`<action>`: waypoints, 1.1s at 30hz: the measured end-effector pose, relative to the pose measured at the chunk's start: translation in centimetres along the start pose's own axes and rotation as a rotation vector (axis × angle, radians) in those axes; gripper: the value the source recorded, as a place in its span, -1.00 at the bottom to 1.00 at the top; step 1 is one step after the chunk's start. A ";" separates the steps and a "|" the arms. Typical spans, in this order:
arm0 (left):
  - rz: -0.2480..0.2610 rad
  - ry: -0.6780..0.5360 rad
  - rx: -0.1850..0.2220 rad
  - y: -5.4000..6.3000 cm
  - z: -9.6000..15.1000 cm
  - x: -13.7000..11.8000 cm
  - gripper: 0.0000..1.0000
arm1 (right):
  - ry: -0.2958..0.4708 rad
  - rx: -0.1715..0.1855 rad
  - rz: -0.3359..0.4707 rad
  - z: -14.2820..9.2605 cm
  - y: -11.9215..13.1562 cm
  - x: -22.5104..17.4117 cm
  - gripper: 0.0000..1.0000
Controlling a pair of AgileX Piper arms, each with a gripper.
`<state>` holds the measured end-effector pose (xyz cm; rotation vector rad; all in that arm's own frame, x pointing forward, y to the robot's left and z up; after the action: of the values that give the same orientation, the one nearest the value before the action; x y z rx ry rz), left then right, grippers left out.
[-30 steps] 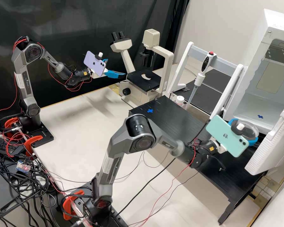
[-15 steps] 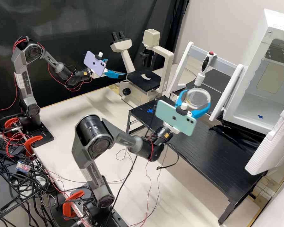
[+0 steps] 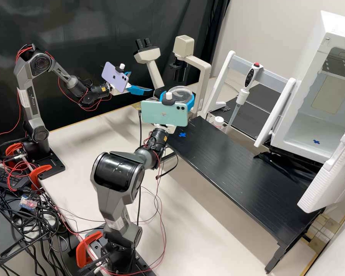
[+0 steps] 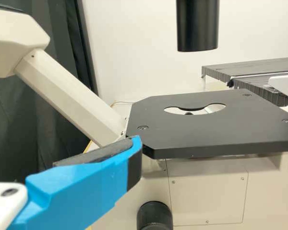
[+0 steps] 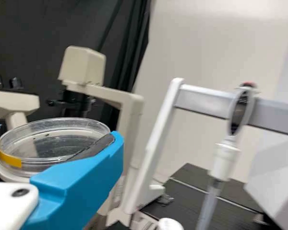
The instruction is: Move the petri dish to the microscope
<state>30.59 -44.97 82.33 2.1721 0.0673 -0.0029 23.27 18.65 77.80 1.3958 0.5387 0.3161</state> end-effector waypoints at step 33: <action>0.000 0.000 0.000 0.0 0.0 0.0 1.00 | -0.208 0.105 -0.282 0.5 -9.8 16.1 -1.00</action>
<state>30.59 -44.97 82.33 2.1721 0.0673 -0.0029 36.07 24.94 65.50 1.4130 0.5772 -0.0846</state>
